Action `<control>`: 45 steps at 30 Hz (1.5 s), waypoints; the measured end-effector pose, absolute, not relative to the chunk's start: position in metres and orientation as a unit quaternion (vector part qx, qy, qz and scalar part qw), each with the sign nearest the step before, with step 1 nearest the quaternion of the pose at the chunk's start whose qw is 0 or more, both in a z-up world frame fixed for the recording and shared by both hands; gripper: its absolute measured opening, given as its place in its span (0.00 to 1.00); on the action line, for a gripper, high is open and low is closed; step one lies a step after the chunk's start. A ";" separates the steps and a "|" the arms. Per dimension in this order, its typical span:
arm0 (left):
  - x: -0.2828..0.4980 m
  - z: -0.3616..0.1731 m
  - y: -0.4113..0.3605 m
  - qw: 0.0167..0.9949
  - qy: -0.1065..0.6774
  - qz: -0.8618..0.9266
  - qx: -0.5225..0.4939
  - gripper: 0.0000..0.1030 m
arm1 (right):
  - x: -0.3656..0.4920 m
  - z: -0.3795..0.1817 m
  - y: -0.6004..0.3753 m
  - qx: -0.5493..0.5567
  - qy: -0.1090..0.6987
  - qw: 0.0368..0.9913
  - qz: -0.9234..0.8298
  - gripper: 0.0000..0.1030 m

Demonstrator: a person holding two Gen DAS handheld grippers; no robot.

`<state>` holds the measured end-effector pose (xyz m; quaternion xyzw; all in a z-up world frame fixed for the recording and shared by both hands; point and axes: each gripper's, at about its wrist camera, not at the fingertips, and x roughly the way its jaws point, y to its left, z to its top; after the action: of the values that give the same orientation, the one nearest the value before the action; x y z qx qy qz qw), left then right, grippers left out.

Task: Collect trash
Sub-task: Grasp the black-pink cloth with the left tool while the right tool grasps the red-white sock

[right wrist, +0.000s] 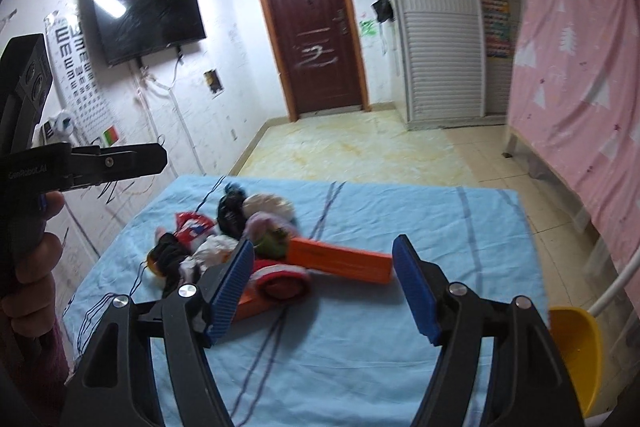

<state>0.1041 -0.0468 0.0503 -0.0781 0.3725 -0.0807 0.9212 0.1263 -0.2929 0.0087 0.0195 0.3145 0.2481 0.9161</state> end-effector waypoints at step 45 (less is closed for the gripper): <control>0.084 -0.021 -0.022 0.904 0.411 -0.115 -0.027 0.27 | 0.145 -0.038 -0.233 -0.013 0.392 0.878 0.274 0.16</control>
<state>0.0843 -0.0221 -0.0214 -0.0269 0.4105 -0.1150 0.9042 0.1446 -0.2329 -0.0382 -0.0128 0.3919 0.2735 0.8783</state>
